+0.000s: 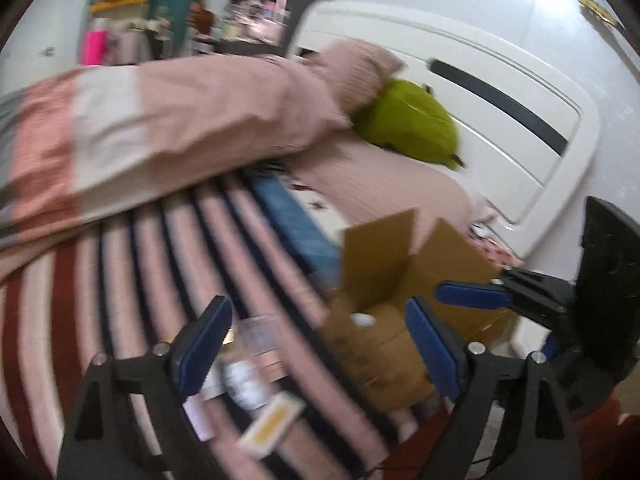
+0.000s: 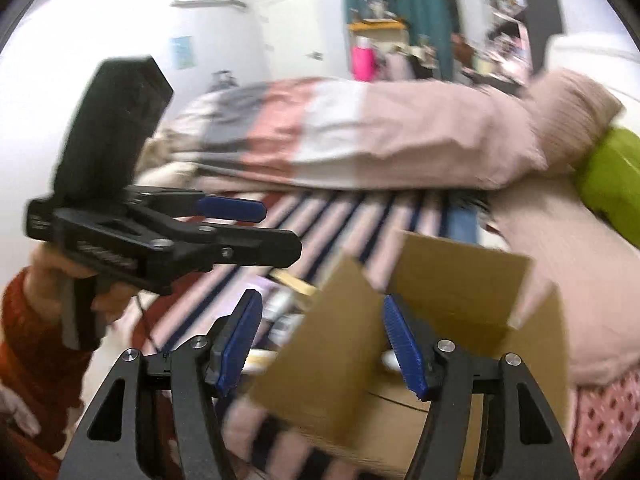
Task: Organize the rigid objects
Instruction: 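Carry the earbud case into the cardboard box and open the right gripper, then grasp the white KATO-KATO concealer box with the right gripper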
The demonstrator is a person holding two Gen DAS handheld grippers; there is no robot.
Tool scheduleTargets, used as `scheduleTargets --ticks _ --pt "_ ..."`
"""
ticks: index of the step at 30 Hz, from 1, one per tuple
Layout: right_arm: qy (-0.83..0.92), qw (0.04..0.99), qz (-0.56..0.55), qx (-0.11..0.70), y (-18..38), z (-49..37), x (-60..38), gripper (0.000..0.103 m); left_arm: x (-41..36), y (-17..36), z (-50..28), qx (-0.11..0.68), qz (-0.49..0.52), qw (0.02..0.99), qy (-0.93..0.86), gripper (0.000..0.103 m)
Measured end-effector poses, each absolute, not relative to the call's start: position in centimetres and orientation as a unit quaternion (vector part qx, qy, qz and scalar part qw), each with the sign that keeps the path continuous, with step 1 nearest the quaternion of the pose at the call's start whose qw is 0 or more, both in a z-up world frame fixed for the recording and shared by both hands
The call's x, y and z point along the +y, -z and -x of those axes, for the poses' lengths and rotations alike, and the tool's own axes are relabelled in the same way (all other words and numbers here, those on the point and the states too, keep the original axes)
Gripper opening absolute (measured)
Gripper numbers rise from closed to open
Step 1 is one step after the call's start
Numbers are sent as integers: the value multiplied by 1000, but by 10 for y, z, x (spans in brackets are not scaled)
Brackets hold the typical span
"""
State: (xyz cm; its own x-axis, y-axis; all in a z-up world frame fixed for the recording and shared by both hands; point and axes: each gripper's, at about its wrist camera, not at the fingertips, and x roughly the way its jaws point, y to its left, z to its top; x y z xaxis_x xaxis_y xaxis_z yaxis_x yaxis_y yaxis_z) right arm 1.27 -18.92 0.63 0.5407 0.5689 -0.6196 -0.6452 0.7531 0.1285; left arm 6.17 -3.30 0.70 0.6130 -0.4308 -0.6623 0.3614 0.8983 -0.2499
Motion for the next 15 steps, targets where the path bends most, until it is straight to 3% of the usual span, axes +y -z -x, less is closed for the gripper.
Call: scheduleTargets --ticks 6,11,15 --pt "-425 833 69 348 9 17 -105 62 68 14 -14 359 70 923 123 90" --pt "-411 823 51 389 60 28 -71 77 116 52 11 364 76 924 84 94" --pt "-335 841 58 421 115 22 -75 81 136 79 22 375 82 920 79 94"
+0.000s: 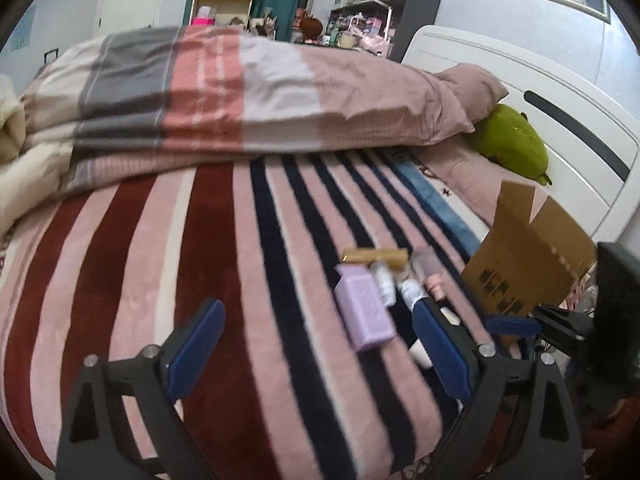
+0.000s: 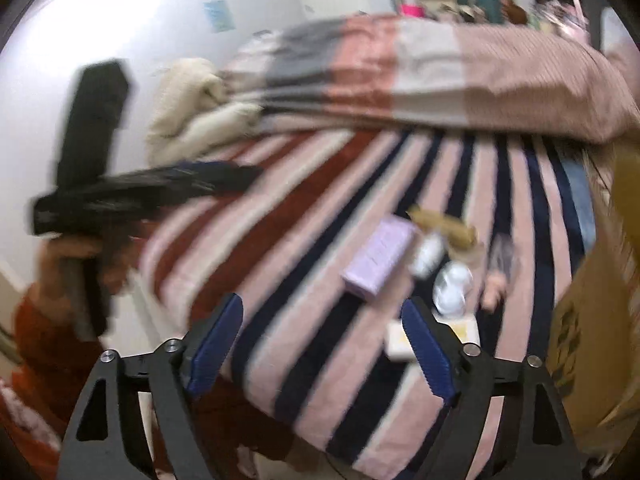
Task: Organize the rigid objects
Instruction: 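Grasp the white KATO-KATO concealer box with the right gripper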
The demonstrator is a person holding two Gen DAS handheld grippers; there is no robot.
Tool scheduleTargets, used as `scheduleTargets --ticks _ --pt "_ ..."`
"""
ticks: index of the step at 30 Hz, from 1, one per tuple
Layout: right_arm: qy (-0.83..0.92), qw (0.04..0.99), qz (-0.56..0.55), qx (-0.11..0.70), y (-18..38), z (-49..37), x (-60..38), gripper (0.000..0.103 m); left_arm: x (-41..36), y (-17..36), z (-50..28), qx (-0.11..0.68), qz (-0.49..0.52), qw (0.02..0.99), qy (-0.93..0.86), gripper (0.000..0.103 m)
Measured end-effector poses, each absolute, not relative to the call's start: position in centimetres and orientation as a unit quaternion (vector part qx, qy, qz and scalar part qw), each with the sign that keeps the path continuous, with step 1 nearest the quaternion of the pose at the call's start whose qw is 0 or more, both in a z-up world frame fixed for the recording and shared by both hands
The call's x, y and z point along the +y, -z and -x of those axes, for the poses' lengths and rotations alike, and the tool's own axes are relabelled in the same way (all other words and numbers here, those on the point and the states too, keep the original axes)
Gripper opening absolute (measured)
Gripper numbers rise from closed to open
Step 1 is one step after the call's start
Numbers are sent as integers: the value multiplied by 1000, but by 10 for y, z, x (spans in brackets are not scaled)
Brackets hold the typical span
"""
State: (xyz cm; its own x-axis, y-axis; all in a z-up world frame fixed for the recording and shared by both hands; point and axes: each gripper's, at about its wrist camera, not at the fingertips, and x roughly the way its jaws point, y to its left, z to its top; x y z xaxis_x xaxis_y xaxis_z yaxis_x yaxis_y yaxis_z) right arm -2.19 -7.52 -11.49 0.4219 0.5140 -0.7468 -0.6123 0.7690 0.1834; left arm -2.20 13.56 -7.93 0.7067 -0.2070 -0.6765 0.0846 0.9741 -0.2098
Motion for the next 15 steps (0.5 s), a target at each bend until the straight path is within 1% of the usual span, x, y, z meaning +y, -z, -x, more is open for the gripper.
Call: scheduleTargets --ticks 2,7,8,9,15 --pt "-297 849 81 430 134 10 -80 85 141 91 25 378 85 918 86 94" --pt "-232 852 146 446 171 -12 -90 86 141 104 26 382 94 913 104 94" --pt "-236 849 144 450 175 -17 -92 91 141 106 25 383 96 912 106 94" --pt "-242 848 137 451 178 -22 -93 92 140 107 24 384 96 912 108 94" --pt "-248 837 145 466 189 -34 -82 92 136 112 20 390 95 909 117 94"
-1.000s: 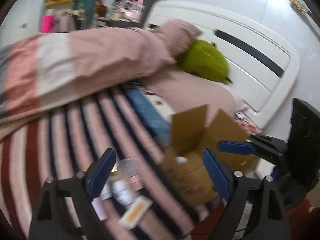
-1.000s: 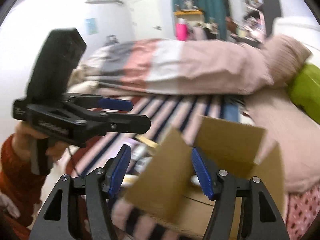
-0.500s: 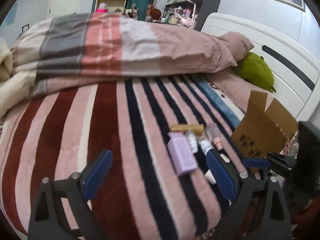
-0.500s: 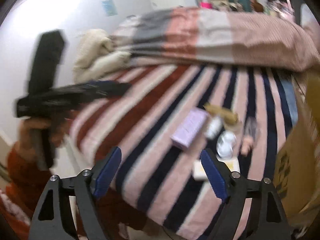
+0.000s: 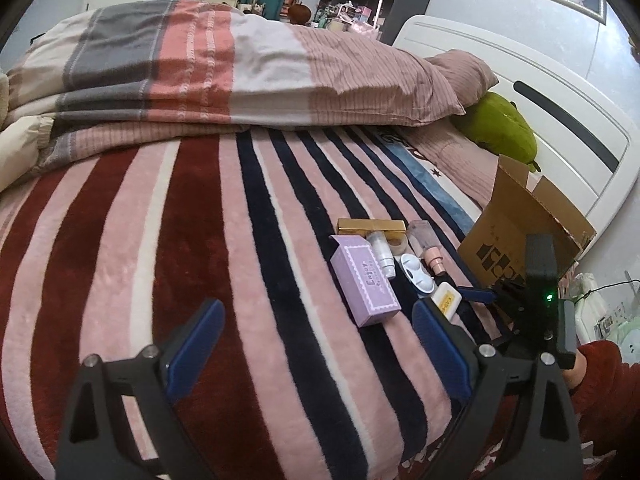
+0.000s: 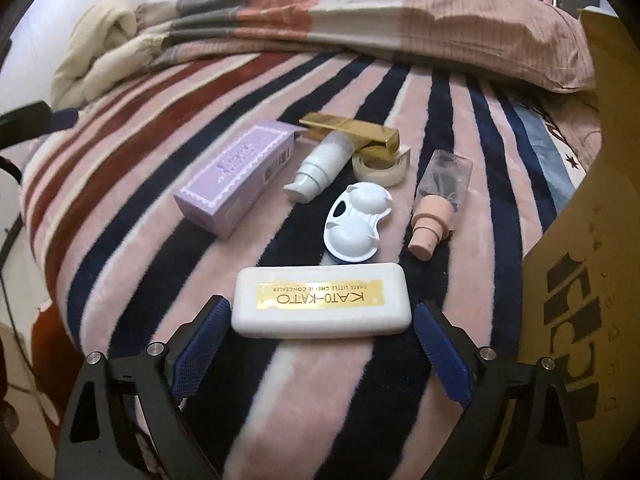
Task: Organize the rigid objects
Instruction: 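Grasp the white KATO-KATO concealer box with the right gripper, then carry the KATO-KATO box into the cardboard box and release it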
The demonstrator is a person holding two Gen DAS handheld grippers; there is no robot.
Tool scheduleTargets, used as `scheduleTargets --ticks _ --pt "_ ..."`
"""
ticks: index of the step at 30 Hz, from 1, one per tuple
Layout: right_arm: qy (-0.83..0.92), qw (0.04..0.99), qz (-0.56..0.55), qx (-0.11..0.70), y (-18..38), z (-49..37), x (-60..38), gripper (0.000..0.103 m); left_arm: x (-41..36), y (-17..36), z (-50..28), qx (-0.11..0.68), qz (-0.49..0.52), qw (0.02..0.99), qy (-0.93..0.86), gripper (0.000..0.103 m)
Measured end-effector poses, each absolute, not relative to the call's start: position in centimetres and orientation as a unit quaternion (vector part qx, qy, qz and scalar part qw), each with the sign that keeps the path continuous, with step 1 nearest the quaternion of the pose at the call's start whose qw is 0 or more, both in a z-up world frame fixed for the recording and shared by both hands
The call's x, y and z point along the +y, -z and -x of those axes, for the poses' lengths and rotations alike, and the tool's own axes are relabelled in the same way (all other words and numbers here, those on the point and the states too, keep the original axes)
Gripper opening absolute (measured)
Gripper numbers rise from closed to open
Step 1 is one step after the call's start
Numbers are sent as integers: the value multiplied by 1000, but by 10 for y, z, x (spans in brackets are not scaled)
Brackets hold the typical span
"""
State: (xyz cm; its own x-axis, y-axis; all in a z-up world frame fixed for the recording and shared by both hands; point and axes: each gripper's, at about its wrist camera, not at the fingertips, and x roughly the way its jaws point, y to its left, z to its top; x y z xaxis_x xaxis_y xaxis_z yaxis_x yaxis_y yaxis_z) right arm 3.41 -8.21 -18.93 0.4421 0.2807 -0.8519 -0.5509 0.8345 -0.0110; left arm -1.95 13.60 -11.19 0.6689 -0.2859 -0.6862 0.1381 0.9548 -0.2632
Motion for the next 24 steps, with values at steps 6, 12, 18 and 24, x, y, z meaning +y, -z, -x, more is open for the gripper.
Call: scheduleTargets --ticks 6,12,18,24 --pt "-268 846 143 438 169 -24 -67 85 131 107 20 391 96 905 138 94" --pt "-352 850 136 367 106 -2 -41 85 114 80 23 373 121 893 219 93" --pt "-387 861 127 305 44 6 -45 85 78 40 13 353 112 887 276 55" --pt "-366 882 121 271 18 -4 -94 85 20 14 -14 352 73 883 303 37"
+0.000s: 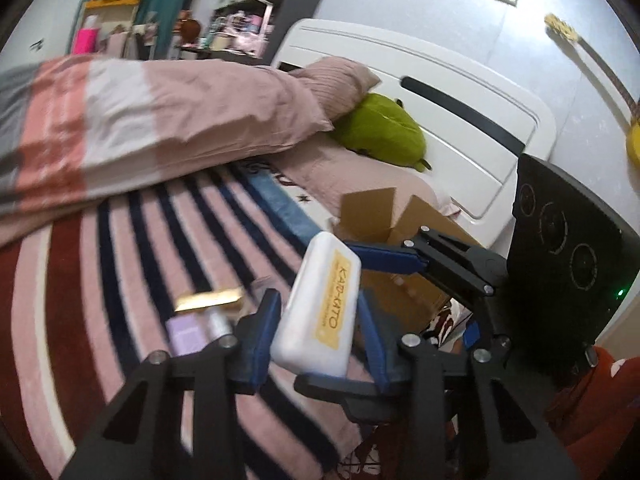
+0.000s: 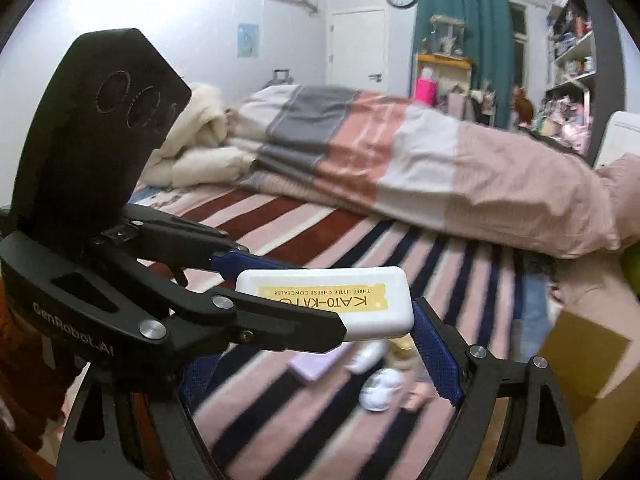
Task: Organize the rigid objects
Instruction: 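Carry the KATO-KATO box into the cardboard box and release it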
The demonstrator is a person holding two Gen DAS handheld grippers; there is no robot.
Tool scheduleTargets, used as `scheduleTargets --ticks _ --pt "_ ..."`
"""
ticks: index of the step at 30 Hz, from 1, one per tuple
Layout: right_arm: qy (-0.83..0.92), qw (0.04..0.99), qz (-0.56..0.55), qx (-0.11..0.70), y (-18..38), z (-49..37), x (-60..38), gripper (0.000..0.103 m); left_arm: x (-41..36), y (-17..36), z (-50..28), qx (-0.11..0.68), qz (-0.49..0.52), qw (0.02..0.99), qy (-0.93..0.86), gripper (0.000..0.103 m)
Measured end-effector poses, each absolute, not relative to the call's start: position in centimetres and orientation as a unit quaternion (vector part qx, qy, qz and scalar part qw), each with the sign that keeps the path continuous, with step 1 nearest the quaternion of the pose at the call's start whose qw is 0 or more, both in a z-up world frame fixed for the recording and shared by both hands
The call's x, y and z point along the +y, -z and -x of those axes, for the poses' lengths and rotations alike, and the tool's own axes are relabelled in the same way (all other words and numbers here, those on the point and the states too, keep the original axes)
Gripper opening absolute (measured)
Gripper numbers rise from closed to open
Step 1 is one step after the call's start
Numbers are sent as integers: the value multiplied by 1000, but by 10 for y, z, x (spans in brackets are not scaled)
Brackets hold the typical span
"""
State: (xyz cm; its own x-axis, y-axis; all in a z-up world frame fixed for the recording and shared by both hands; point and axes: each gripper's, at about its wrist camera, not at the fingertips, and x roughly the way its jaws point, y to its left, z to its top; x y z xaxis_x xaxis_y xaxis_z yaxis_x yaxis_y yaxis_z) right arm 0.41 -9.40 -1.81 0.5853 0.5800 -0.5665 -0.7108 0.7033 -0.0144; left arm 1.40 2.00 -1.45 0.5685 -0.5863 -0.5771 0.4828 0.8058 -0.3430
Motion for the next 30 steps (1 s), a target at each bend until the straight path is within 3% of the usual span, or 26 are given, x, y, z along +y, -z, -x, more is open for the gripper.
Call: scheduleTargets --ticks 10,19,20,22,23,30 --pt "-280 901 92 320 18 -49 -215 85 -116 13 -83 390 20 839 378 37" --pt "-239 892 83 375 30 -76 -267 85 -170 33 -121 428 29 801 418 37" --pt "-238 891 81 378 30 -76 -270 85 -172 33 -121 425 28 802 418 39" --pt "-245 886 71 388 30 -77 -272 85 -173 32 -121 419 20 811 407 56" --pt "-247 884 71 390 30 -78 -270 89 -171 30 -122 416 22 816 401 70" --pt "-236 882 110 392 29 -69 -252 93 -143 17 -110 397 29 836 378 78"
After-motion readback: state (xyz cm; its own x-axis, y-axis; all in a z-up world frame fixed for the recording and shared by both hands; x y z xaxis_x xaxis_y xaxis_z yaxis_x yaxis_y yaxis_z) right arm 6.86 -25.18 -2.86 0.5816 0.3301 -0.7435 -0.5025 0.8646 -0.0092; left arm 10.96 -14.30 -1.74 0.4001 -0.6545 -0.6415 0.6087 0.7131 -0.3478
